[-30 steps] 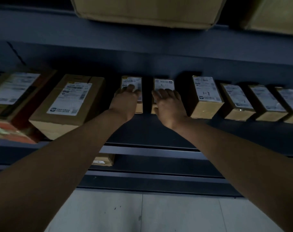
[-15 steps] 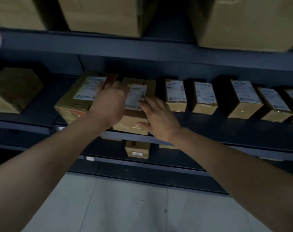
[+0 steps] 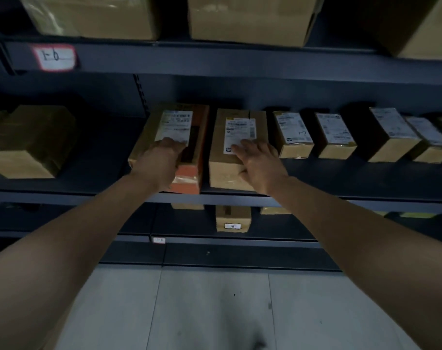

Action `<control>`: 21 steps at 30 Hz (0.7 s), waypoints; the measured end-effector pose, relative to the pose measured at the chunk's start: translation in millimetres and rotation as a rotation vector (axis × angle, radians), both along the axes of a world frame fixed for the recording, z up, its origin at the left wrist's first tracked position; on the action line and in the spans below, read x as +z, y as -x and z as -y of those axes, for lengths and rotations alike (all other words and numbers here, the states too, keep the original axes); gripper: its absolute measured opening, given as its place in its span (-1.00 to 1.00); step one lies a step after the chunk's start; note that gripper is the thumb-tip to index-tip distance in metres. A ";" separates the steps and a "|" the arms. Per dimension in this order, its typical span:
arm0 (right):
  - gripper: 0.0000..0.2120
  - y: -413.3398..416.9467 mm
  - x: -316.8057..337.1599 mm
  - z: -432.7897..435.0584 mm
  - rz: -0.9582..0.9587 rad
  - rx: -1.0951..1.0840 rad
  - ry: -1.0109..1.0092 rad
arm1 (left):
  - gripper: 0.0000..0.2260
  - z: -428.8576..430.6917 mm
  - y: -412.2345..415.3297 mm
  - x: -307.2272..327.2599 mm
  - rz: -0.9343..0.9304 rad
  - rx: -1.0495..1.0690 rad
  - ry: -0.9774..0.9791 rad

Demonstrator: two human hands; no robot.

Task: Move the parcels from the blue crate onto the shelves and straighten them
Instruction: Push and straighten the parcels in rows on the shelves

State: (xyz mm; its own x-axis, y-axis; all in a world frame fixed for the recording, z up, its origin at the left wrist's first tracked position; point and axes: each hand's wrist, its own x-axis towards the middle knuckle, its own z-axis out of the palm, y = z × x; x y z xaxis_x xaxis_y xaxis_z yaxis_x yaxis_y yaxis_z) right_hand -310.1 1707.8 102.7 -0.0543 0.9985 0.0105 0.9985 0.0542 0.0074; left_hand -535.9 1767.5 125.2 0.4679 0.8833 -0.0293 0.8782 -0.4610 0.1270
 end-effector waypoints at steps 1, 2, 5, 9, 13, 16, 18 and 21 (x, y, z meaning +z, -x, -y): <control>-0.37 -1.0 -0.4 -5.9 -0.003 -0.009 -0.001 | -0.46 -4.7 -0.7 -2.7 0.006 -0.002 -0.012; -0.36 -2.6 -0.4 -12.2 -0.010 -0.018 0.007 | -0.43 -9.8 -1.7 -4.8 0.009 -0.001 -0.026; -0.35 -8.1 -1.8 -31.7 -0.025 -0.036 0.015 | -0.38 -27.2 -9.1 -8.6 0.000 0.014 -0.050; -0.36 -12.4 -4.8 -52.4 -0.029 -0.025 -0.008 | -0.38 -50.4 -21.2 -10.5 -0.017 0.041 -0.050; -0.36 -19.2 -6.5 -65.7 -0.004 -0.005 -0.023 | -0.41 -69.1 -29.8 -13.0 -0.025 0.071 -0.060; -0.36 -23.1 -8.9 -73.4 0.014 -0.001 -0.050 | -0.44 -76.5 -33.8 -15.0 -0.011 0.089 -0.071; -0.35 -24.8 -10.9 -78.6 0.025 0.002 -0.074 | -0.44 -79.6 -34.5 -15.9 -0.002 0.094 -0.090; -0.26 -27.3 -14.6 -85.5 0.055 -0.006 -0.103 | -0.42 -82.3 -35.3 -17.2 -0.021 0.087 -0.112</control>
